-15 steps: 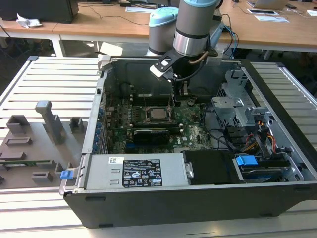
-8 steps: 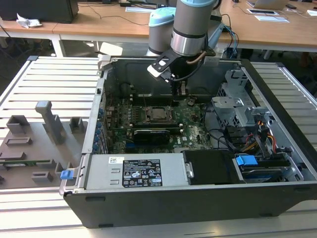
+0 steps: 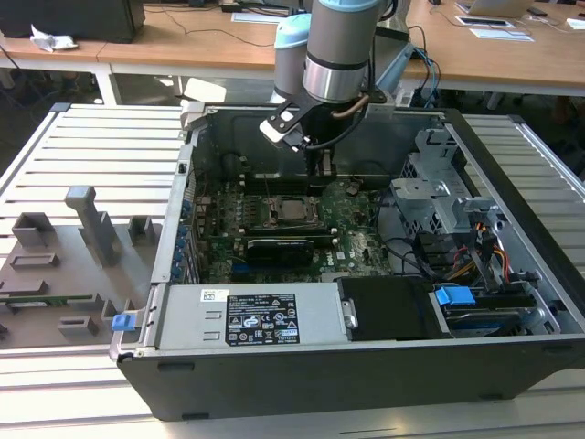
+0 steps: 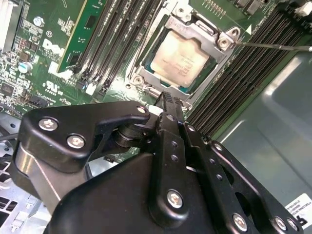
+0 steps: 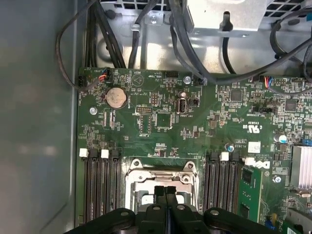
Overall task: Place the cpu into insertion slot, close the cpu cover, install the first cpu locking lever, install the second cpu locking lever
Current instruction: 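Close the cpu cover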
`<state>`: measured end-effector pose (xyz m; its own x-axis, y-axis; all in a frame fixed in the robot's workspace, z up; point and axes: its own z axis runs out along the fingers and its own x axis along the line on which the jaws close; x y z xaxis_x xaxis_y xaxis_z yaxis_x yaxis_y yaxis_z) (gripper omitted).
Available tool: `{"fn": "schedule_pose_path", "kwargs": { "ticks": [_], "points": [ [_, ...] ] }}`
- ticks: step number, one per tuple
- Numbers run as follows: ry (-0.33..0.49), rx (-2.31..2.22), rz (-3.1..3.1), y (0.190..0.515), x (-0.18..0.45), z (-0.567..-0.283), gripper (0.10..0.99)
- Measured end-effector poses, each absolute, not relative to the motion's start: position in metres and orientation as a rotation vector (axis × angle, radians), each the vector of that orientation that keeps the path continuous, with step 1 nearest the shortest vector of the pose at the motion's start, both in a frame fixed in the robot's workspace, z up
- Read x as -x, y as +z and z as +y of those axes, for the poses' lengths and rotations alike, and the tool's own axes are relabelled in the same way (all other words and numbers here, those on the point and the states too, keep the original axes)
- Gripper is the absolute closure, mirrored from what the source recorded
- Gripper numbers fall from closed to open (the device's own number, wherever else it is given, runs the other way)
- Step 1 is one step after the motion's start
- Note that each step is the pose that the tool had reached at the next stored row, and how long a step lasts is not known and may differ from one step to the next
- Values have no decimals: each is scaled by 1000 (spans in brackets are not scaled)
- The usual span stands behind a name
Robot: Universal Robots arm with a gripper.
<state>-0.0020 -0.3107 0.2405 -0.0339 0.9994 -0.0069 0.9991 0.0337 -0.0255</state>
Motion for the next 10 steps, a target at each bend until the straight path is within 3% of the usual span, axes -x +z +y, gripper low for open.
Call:
{"fn": "schedule_pose_path", "kwargs": {
  "ticks": [10],
  "points": [
    [36, 2175, -2249, 240, 15, -311, 976]
  ]
}}
